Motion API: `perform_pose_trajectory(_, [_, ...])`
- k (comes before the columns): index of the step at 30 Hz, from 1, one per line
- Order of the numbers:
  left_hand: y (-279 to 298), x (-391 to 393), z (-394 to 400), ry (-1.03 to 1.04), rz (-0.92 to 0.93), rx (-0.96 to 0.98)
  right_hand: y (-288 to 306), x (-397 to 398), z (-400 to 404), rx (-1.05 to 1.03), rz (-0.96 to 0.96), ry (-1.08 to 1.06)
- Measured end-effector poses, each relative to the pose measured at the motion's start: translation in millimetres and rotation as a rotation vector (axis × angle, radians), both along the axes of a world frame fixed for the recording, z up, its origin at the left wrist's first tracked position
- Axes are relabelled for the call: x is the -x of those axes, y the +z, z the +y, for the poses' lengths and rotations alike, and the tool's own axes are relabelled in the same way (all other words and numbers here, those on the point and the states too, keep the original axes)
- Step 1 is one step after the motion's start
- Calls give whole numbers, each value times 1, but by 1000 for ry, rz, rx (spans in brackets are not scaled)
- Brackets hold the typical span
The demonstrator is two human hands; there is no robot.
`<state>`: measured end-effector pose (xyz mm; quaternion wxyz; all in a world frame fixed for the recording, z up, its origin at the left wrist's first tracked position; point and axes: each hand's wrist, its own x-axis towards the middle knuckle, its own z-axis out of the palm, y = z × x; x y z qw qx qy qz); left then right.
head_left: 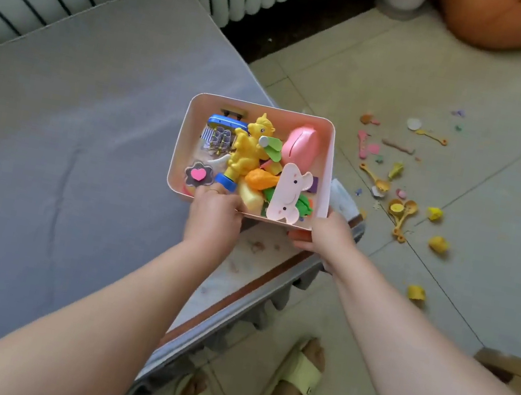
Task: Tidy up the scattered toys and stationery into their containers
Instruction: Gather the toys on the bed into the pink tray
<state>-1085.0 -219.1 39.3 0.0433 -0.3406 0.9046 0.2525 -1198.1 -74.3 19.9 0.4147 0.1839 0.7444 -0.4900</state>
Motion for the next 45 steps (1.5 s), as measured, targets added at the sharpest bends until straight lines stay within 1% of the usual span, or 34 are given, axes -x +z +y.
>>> perform_pose_trajectory(2, [-2, 43, 31, -100, -12, -6, -3, 27, 41, -3, -3, -114])
perform_pose_trajectory(7, [-10, 123, 102, -271, -27, -18, -8, 78, 125, -25, -25, -284])
perform_pose_trajectory(16, [-35, 235, 233, -530, -74, -41, -28, 149, 266, -38, -33, -545])
perform_pose_trajectory(19, [-44, 264, 258, -574, -115, -60, -37, 170, 294, -57, -54, -591])
perform_pose_trajectory(22, [-54, 309, 275, -616, -147, -74, -49, 205, 312, -48, -64, -650])
perform_pose_trajectory(26, [-75, 375, 278, -641, -197, -94, -67, 263, 316, -42, -69, -650])
perform_pose_trajectory(33, [-107, 487, 279, -745, -216, -117, -111, 358, 322, -57, -89, -716])
perform_pose_trajectory(40, [-149, 553, 292, -841, -245, -108, -152, 413, 342, -30, -156, -853])
perform_pose_trajectory(45, [-182, 581, 314, -1005, -409, -100, -181, 441, 366, -67, -179, -902])
